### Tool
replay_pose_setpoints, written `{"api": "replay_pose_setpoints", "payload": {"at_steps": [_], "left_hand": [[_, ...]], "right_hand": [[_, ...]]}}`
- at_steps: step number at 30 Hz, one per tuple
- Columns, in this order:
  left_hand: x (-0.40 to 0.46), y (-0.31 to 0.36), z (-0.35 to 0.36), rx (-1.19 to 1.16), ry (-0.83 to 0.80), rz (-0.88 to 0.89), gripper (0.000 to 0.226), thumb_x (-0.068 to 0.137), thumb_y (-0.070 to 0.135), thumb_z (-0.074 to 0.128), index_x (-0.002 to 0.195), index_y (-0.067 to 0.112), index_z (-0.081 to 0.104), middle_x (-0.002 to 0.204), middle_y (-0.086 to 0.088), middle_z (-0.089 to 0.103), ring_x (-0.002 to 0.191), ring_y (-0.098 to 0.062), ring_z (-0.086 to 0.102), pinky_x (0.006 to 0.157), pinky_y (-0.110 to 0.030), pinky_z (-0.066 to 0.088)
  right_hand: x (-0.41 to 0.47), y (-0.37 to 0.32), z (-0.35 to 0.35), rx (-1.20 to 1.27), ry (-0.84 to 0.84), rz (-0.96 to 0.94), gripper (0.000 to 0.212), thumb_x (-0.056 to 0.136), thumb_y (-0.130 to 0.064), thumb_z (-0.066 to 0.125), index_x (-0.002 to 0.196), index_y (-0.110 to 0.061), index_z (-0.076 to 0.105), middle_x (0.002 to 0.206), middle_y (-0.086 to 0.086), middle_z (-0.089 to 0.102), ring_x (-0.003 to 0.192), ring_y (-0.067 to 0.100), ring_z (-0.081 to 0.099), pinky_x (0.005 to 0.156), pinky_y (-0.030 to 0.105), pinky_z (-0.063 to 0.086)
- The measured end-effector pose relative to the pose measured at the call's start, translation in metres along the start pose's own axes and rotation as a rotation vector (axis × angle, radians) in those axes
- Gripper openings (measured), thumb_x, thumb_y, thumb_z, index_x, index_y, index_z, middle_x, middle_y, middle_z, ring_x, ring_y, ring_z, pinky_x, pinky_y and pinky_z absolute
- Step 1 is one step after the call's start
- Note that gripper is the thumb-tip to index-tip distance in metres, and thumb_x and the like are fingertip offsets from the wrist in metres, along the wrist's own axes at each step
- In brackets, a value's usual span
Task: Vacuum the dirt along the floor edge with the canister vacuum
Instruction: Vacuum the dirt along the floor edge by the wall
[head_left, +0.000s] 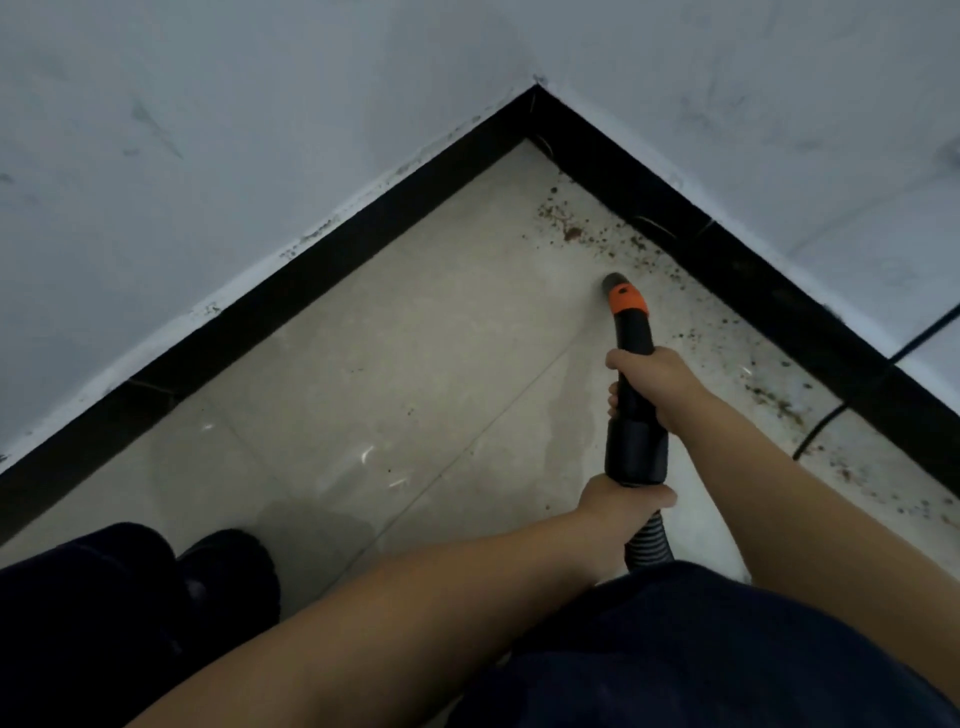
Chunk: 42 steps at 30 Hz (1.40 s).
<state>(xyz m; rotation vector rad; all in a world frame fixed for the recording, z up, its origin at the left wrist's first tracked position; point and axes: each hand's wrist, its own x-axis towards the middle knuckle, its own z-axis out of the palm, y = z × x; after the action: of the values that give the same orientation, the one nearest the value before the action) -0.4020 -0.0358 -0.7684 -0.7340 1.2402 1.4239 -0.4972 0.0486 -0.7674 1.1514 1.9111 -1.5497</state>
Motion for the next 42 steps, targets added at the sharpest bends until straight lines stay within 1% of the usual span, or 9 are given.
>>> {"api": "replay_pose_setpoints", "payload": {"at_steps": [2,4,8,13,20,30,33,36,42], "left_hand": [[0.003,-0.005,-0.002,0.035,0.009,-0.010,0.021,0.085,0.016,0.068,0.078,0.019,0.049,0.081,0.000,0.052,0.075,-0.015,0.052,0.078,-0.030,0.041],[0.006,-0.007,-0.006,0.045,0.030,0.010,0.017,0.083,0.016,0.070,0.086,0.015,0.053,0.087,-0.004,0.056,0.087,-0.021,0.054,0.079,-0.032,0.043],[0.006,0.008,-0.025,0.008,0.144,0.066,0.035,0.079,0.015,0.072,0.110,0.007,0.059,0.101,-0.011,0.059,0.099,-0.027,0.058,0.086,-0.036,0.048],[-0.002,0.049,-0.074,0.024,0.182,0.064,0.014,0.084,0.012,0.068,0.092,0.008,0.057,0.084,-0.007,0.056,0.077,-0.021,0.056,0.068,-0.031,0.048],[-0.024,0.087,-0.132,0.259,0.150,0.028,0.028,0.085,0.016,0.069,0.108,0.008,0.057,0.097,-0.009,0.059,0.092,-0.025,0.058,0.075,-0.038,0.049],[-0.022,0.106,-0.132,0.554,0.021,0.096,0.020,0.085,0.017,0.066,0.100,0.011,0.056,0.084,-0.004,0.058,0.072,-0.016,0.056,0.062,-0.029,0.048],[-0.017,0.102,-0.130,0.627,-0.012,0.128,0.021,0.083,0.017,0.067,0.102,0.013,0.056,0.088,-0.005,0.059,0.080,-0.020,0.058,0.068,-0.029,0.049],[-0.013,0.098,-0.123,0.653,-0.042,0.125,0.027,0.084,0.018,0.066,0.108,0.013,0.057,0.093,-0.006,0.059,0.088,-0.023,0.058,0.070,-0.030,0.047],[-0.009,0.106,-0.124,0.593,-0.050,0.138,0.016,0.085,0.019,0.066,0.098,0.016,0.056,0.085,-0.002,0.058,0.081,-0.020,0.057,0.068,-0.028,0.046]], "right_hand": [[0.000,0.009,-0.001,0.044,0.031,0.000,0.017,0.088,-0.008,0.060,0.098,-0.004,0.047,0.063,0.013,0.050,0.045,0.023,0.050,0.043,0.028,0.048],[0.002,0.010,0.005,0.058,0.033,-0.015,0.017,0.087,-0.007,0.060,0.098,-0.004,0.046,0.062,0.013,0.050,0.044,0.023,0.050,0.041,0.027,0.048],[0.011,-0.011,0.035,0.036,-0.029,-0.044,0.019,0.086,-0.008,0.061,0.099,-0.003,0.048,0.060,0.013,0.052,0.044,0.024,0.051,0.042,0.028,0.048],[0.018,-0.052,0.086,0.049,-0.121,-0.086,0.024,0.087,-0.008,0.061,0.106,0.000,0.047,0.064,0.014,0.053,0.048,0.024,0.053,0.048,0.031,0.049],[0.012,-0.083,0.115,0.052,-0.178,-0.032,0.031,0.093,-0.013,0.059,0.114,0.000,0.040,0.068,0.014,0.060,0.053,0.022,0.059,0.048,0.029,0.048],[0.017,-0.064,0.082,0.450,0.087,0.113,0.022,0.091,-0.012,0.060,0.106,-0.003,0.046,0.068,0.013,0.056,0.053,0.023,0.055,0.052,0.033,0.051],[0.020,-0.046,0.075,0.545,0.160,0.129,0.024,0.089,-0.012,0.062,0.106,-0.002,0.048,0.066,0.013,0.056,0.051,0.024,0.055,0.057,0.036,0.053],[0.024,-0.036,0.068,0.577,0.242,0.116,0.023,0.088,-0.011,0.062,0.105,-0.002,0.048,0.064,0.014,0.055,0.050,0.025,0.054,0.056,0.036,0.052],[0.030,-0.049,0.069,0.544,0.240,0.085,0.017,0.089,-0.010,0.061,0.098,-0.004,0.047,0.064,0.014,0.054,0.048,0.025,0.053,0.053,0.035,0.052]]}}
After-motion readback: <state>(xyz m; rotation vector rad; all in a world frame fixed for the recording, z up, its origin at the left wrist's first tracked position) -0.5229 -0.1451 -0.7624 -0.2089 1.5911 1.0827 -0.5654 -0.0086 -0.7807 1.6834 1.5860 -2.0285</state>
